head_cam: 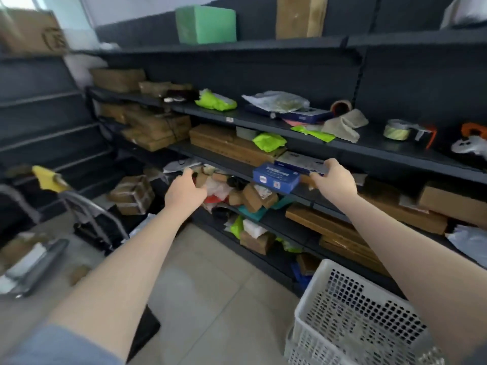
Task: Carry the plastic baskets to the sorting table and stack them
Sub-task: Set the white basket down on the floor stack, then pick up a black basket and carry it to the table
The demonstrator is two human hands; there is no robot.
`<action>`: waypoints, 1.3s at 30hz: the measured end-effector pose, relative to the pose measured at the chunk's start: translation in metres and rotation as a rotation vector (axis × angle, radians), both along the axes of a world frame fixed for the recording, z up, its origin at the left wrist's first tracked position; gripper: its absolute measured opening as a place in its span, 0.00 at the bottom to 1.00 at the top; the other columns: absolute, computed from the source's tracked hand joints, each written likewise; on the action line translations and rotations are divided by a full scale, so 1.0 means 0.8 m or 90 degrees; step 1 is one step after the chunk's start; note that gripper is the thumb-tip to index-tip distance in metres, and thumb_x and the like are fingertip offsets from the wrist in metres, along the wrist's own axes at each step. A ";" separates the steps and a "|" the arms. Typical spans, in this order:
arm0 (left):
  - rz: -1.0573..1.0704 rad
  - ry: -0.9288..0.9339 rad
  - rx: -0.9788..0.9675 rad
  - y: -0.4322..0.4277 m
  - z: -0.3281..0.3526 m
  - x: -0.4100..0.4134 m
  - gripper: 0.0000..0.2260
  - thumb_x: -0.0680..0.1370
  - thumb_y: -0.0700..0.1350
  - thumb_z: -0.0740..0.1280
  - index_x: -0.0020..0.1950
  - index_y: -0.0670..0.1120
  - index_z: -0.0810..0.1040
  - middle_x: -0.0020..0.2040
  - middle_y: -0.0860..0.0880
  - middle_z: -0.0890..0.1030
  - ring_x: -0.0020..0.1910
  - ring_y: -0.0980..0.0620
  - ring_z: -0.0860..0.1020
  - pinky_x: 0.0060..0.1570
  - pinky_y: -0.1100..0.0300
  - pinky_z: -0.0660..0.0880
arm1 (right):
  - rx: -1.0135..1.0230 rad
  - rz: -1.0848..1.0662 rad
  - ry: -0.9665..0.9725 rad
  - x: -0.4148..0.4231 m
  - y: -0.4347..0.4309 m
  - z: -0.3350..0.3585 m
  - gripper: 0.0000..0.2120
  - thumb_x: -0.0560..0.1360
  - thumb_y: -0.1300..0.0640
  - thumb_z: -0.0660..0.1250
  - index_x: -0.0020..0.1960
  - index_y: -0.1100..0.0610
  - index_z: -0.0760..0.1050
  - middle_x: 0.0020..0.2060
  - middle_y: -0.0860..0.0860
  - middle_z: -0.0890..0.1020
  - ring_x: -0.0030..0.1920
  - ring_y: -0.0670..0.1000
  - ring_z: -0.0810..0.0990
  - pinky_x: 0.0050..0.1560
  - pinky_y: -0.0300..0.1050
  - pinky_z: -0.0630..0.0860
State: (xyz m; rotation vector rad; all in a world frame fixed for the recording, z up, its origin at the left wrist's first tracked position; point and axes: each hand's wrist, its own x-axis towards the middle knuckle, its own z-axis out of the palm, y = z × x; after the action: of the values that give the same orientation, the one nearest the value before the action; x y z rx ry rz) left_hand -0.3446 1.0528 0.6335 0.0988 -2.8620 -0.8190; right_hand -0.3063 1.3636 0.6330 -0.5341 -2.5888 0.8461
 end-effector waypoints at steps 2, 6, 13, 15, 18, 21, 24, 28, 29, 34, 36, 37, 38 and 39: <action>0.065 0.014 0.000 -0.068 0.007 0.011 0.24 0.77 0.51 0.64 0.71 0.46 0.64 0.62 0.42 0.77 0.60 0.41 0.76 0.53 0.50 0.76 | 0.010 0.060 -0.004 -0.028 -0.058 0.010 0.26 0.76 0.48 0.63 0.70 0.58 0.64 0.55 0.58 0.80 0.53 0.60 0.79 0.46 0.49 0.75; 0.194 0.010 -0.007 -0.201 0.014 0.038 0.24 0.77 0.50 0.64 0.71 0.46 0.64 0.59 0.42 0.79 0.54 0.40 0.79 0.48 0.50 0.77 | 0.002 0.186 -0.009 -0.074 -0.195 0.020 0.27 0.75 0.47 0.63 0.70 0.58 0.63 0.55 0.58 0.80 0.55 0.61 0.78 0.51 0.52 0.76; 0.371 0.010 -0.011 -0.402 -0.002 0.067 0.23 0.77 0.50 0.64 0.70 0.45 0.66 0.60 0.42 0.79 0.55 0.40 0.79 0.46 0.53 0.75 | -0.033 0.350 -0.011 -0.121 -0.435 0.009 0.25 0.76 0.50 0.62 0.69 0.57 0.64 0.56 0.58 0.80 0.55 0.60 0.79 0.54 0.51 0.75; 0.405 0.004 -0.002 -0.454 -0.012 0.065 0.25 0.77 0.50 0.65 0.72 0.45 0.65 0.63 0.41 0.78 0.60 0.39 0.77 0.51 0.53 0.74 | -0.039 0.385 -0.018 -0.136 -0.499 -0.001 0.24 0.76 0.50 0.63 0.68 0.58 0.65 0.56 0.59 0.80 0.57 0.60 0.78 0.56 0.51 0.73; 0.431 -0.011 0.024 -0.519 -0.029 0.058 0.23 0.76 0.50 0.65 0.69 0.45 0.67 0.61 0.41 0.78 0.59 0.39 0.77 0.52 0.52 0.74 | -0.047 0.417 -0.037 -0.155 -0.580 -0.019 0.24 0.76 0.51 0.64 0.68 0.59 0.65 0.59 0.59 0.79 0.60 0.60 0.77 0.57 0.50 0.72; 0.444 -0.034 0.053 -0.570 -0.053 0.050 0.20 0.76 0.49 0.65 0.66 0.44 0.69 0.59 0.40 0.79 0.57 0.39 0.77 0.50 0.52 0.73 | -0.039 0.446 -0.070 -0.178 -0.649 -0.040 0.22 0.76 0.52 0.64 0.66 0.60 0.67 0.54 0.58 0.81 0.56 0.60 0.78 0.47 0.47 0.71; 0.446 -0.055 0.065 -0.616 -0.082 0.038 0.22 0.76 0.48 0.64 0.68 0.44 0.67 0.60 0.40 0.79 0.57 0.38 0.77 0.47 0.54 0.72 | -0.029 0.474 -0.099 -0.202 -0.712 -0.062 0.22 0.76 0.52 0.64 0.66 0.60 0.66 0.47 0.57 0.81 0.51 0.59 0.80 0.43 0.45 0.69; 0.488 -0.083 0.076 -0.672 -0.114 0.006 0.21 0.76 0.47 0.65 0.68 0.44 0.68 0.62 0.41 0.78 0.60 0.39 0.76 0.53 0.53 0.73 | -0.030 0.515 -0.135 -0.243 -0.789 -0.097 0.24 0.76 0.52 0.63 0.69 0.59 0.63 0.45 0.56 0.81 0.41 0.56 0.77 0.38 0.44 0.70; 0.502 -0.092 0.083 -0.686 -0.122 -0.005 0.21 0.77 0.47 0.65 0.69 0.44 0.67 0.63 0.41 0.78 0.61 0.39 0.75 0.53 0.53 0.72 | -0.025 0.526 -0.140 -0.257 -0.807 -0.107 0.24 0.76 0.52 0.63 0.68 0.59 0.64 0.45 0.56 0.81 0.41 0.55 0.77 0.36 0.43 0.69; 0.550 -0.139 0.079 -0.759 -0.163 -0.065 0.22 0.77 0.46 0.64 0.69 0.40 0.66 0.66 0.38 0.74 0.65 0.39 0.73 0.59 0.52 0.70 | -0.017 0.561 -0.171 -0.336 -0.892 -0.155 0.26 0.76 0.51 0.63 0.70 0.58 0.62 0.52 0.58 0.80 0.48 0.59 0.80 0.41 0.48 0.75; 0.569 -0.166 0.083 -0.785 -0.179 -0.091 0.25 0.77 0.47 0.64 0.72 0.42 0.64 0.67 0.38 0.73 0.66 0.39 0.71 0.62 0.52 0.70 | -0.013 0.562 -0.201 -0.370 -0.920 -0.176 0.27 0.76 0.51 0.63 0.71 0.58 0.61 0.55 0.59 0.80 0.52 0.60 0.79 0.46 0.51 0.77; 0.573 -0.178 0.081 -0.797 -0.187 -0.103 0.26 0.77 0.48 0.64 0.73 0.43 0.63 0.68 0.38 0.72 0.67 0.40 0.71 0.63 0.51 0.69 | -0.013 0.558 -0.212 -0.387 -0.933 -0.187 0.27 0.76 0.51 0.63 0.72 0.58 0.60 0.56 0.60 0.79 0.53 0.61 0.79 0.47 0.51 0.77; 0.577 -0.188 0.076 -0.809 -0.196 -0.115 0.27 0.77 0.48 0.64 0.74 0.43 0.62 0.69 0.38 0.71 0.68 0.40 0.70 0.64 0.51 0.69 | -0.010 0.552 -0.220 -0.404 -0.944 -0.199 0.27 0.76 0.52 0.63 0.71 0.58 0.61 0.56 0.60 0.79 0.54 0.61 0.79 0.48 0.51 0.77; 0.580 -0.197 0.071 -0.821 -0.207 -0.126 0.27 0.77 0.48 0.64 0.74 0.43 0.61 0.69 0.38 0.71 0.68 0.40 0.70 0.64 0.51 0.69 | 0.000 0.547 -0.225 -0.420 -0.956 -0.211 0.26 0.76 0.52 0.63 0.71 0.59 0.62 0.56 0.60 0.79 0.54 0.62 0.79 0.47 0.51 0.76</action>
State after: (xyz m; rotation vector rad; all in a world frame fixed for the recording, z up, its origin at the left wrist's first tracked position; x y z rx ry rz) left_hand -0.4455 0.3962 0.4678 1.5051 -2.5329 -0.7725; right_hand -0.6422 0.5986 0.4639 0.5443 -3.1605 1.0589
